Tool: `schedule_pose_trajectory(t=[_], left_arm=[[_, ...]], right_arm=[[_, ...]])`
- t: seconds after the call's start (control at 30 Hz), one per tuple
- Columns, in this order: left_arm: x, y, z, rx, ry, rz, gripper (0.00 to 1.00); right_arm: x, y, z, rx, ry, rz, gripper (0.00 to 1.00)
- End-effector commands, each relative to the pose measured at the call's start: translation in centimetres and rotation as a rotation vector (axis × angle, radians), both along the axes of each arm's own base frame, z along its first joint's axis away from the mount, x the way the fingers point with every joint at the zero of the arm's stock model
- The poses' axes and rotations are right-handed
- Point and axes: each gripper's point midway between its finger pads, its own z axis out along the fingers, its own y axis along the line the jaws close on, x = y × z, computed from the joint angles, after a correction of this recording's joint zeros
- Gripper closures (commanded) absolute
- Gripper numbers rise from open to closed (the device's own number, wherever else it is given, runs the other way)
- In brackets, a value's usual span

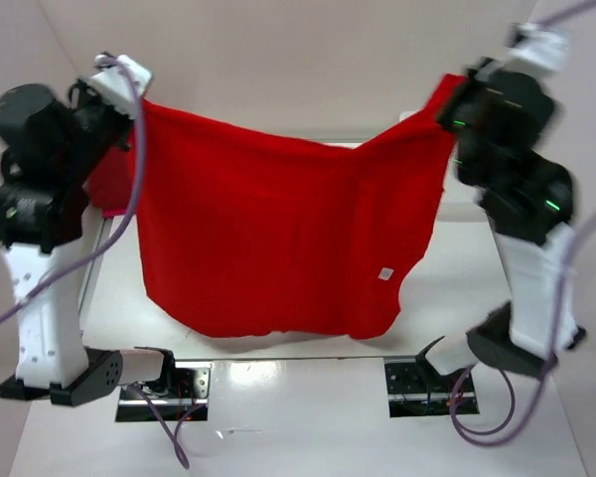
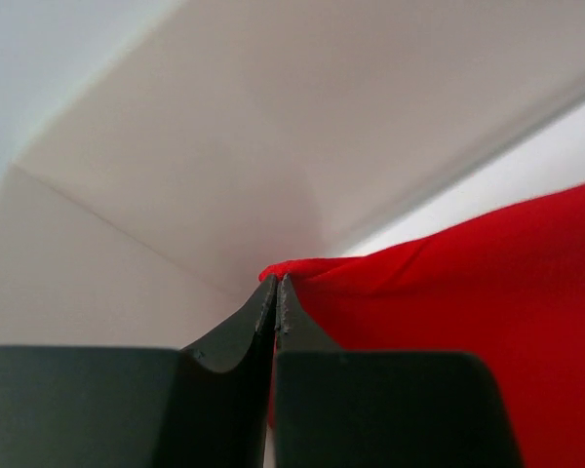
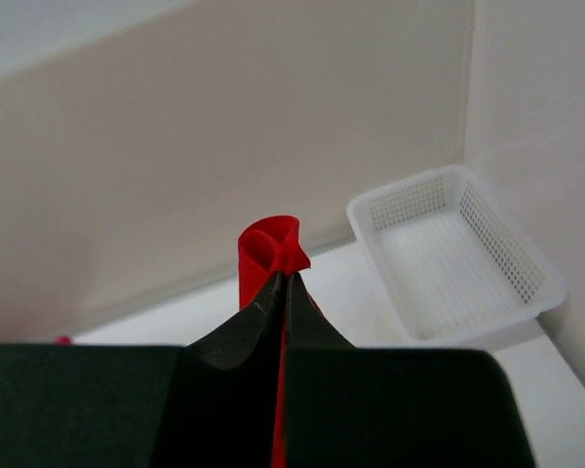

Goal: Fold and stack the t-shirts
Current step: Flatten out the tshirt

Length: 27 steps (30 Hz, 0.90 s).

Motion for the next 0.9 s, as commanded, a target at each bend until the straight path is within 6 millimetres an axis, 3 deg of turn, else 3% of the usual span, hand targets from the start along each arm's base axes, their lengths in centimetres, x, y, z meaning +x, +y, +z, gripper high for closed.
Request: schedule_pose_trajectory(t=[0.0, 0.03, 0.07, 0.2, 0.23, 0.33, 0.47, 0.53, 0.57, 0.6, 0.63, 0.67, 0.7, 0.87], left_arm=[[4.9, 1.3, -4.7, 0.033, 0.096, 0.082, 1.00], [6.4, 1.2, -6.1, 0.037, 0.124, 0.082, 1.00], [7.2, 1.3, -7.2, 0.040, 0.145, 0.092, 1.00], [11.2, 1.3, -12.6, 0.035, 0.249, 0.113, 1.00], [12.9, 1.4, -14.8, 0.042, 0.285, 0.130, 1.00], [16.0, 1.8, -18.6, 0.046, 0.341, 0.164, 1.00], [19.4, 1.8, -23.4, 0.050, 0.407, 0.186, 1.00], [21.3, 1.8, -26.5, 0.051, 0.455, 0.196, 1.00], [22.0, 1.8, -27.1, 0.051, 0.456, 0.197, 1.00], [23.1, 1.9, -29.2, 0.048, 0.486, 0.211, 1.00], [23.9, 2.0, -29.0, 0.048, 0.470, 0.221, 1.00], [24.4, 1.9, -29.7, 0.039, 0.482, 0.224, 1.00], [25.6, 1.8, -30.9, 0.040, 0.486, 0.224, 1.00], [28.6, 3.3, -31.3, 0.014, 0.454, 0.278, 1.00]], right_arm=[[5.2, 2.6, -3.9, -0.114, 0.115, -0.088, 1.00], [7.7, 3.8, -6.0, -0.102, 0.168, -0.058, 1.00], [8.8, 4.0, -7.1, -0.101, 0.196, -0.051, 1.00], [14.2, 4.3, -13.4, -0.124, 0.341, -0.057, 1.00], [16.0, 4.0, -15.5, -0.128, 0.382, -0.074, 1.00], [18.8, 3.4, -19.1, -0.125, 0.450, -0.093, 1.00], [24.2, 3.1, -24.6, -0.105, 0.536, -0.094, 1.00], [25.8, 3.4, -26.4, -0.099, 0.561, -0.093, 1.00], [26.6, 3.2, -26.1, -0.086, 0.545, -0.090, 1.00], [27.8, 3.6, -28.7, -0.098, 0.580, -0.092, 1.00], [28.4, 3.2, -29.3, -0.094, 0.585, -0.094, 1.00], [28.8, 3.4, -29.4, -0.083, 0.575, -0.095, 1.00], [29.6, 3.6, -30.9, -0.088, 0.591, -0.096, 1.00], [29.6, 3.1, -32.1, -0.076, 0.619, -0.112, 1.00]])
